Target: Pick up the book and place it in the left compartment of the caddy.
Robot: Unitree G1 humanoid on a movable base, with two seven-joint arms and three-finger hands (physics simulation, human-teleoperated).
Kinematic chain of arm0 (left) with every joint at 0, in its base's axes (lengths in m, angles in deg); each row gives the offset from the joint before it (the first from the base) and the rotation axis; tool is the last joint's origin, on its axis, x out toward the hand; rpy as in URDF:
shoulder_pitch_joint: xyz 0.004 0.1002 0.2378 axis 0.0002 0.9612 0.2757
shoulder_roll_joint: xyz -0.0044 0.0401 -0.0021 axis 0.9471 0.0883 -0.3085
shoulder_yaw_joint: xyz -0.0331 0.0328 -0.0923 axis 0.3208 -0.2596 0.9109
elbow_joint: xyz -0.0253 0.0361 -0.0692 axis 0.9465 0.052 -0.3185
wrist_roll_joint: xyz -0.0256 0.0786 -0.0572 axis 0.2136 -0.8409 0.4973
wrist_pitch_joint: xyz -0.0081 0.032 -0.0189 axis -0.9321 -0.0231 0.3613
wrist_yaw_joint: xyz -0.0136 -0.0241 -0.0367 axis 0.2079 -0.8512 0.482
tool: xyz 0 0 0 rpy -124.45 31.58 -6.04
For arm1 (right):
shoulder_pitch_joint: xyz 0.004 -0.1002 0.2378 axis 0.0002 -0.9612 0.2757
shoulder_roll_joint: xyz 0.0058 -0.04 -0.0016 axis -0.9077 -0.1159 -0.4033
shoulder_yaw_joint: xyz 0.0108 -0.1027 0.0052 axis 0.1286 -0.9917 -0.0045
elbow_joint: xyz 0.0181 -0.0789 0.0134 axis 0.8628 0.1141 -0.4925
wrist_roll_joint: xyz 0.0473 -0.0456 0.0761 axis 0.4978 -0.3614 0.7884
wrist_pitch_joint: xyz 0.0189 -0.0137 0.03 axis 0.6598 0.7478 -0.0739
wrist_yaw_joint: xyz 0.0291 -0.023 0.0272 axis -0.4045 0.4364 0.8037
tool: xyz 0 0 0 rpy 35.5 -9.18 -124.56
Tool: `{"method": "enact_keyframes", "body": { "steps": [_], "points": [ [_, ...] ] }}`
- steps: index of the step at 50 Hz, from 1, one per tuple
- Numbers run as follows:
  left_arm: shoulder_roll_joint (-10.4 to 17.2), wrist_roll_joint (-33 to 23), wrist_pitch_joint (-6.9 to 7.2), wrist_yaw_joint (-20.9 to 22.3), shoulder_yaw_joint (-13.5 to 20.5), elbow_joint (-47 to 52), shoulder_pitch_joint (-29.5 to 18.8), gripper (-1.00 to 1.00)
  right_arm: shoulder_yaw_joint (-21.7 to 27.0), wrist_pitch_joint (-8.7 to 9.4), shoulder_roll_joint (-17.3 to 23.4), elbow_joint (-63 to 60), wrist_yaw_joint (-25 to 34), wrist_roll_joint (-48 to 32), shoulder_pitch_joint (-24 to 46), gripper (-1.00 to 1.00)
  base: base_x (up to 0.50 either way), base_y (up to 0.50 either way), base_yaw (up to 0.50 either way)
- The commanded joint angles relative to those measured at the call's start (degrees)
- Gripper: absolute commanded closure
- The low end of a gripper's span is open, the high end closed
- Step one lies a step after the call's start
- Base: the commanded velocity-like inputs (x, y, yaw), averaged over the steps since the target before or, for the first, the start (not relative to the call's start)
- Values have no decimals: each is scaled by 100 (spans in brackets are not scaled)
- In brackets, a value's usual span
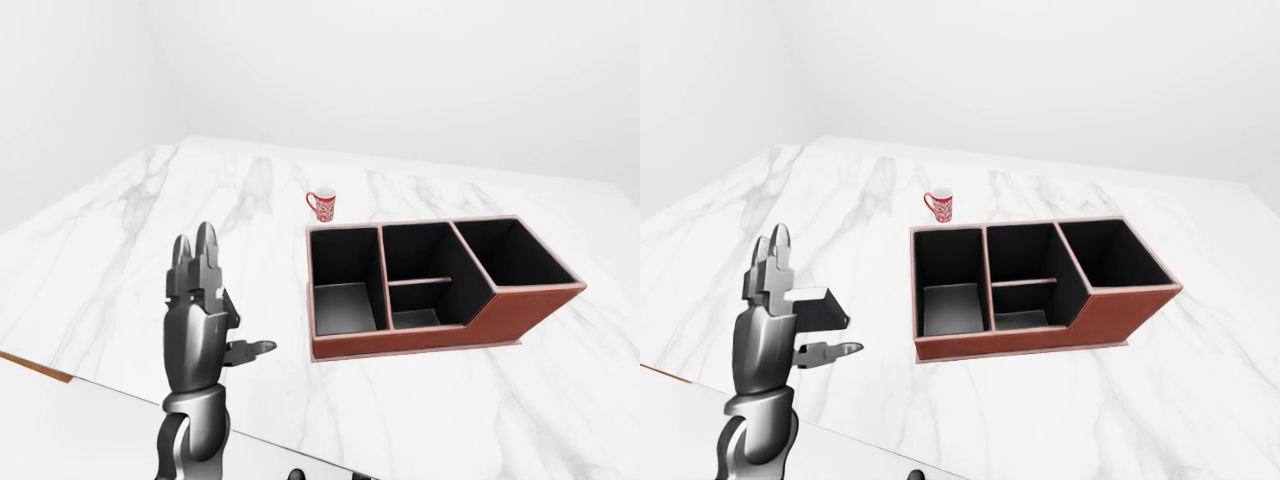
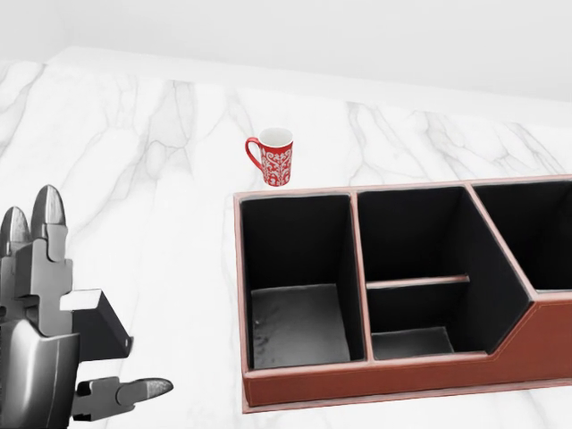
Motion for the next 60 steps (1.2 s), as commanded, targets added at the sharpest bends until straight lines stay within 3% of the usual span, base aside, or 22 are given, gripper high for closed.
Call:
{"method": "enact_keyframes", "body": {
  "steps": [1,6,14,24,37,40,60],
  "points": [
    [-36,-1788,0,-509,-349,446,389,-100,40,0,-4,-35,16,-6,-12,-100,0,0,0],
    [109,-2849,172,-749,-558,480,403,-100,35,0,1,-18,25,-30,-9,-100,0,0,0],
    [256,-3389,528,-962,-495,276,463,-100,-1,0,0,3,25,-68,11,-100,0,0,0],
    [335,-4313,601,-993,-427,113,304,-100,-2,0,-20,-31,24,-102,-4,-100,0,0,0],
    [311,-4280,606,-935,-328,112,302,-100,-76,0,-33,28,31,-294,20,-100,0,0,0],
    [140,-3634,592,-694,-409,572,356,-100,-64,0,-51,-30,37,-257,19,-100,0,0,0],
    [170,-3610,637,-687,-439,593,354,-100,-57,0,-54,-32,44,-273,29,-100,0,0,0]
  ]
}}
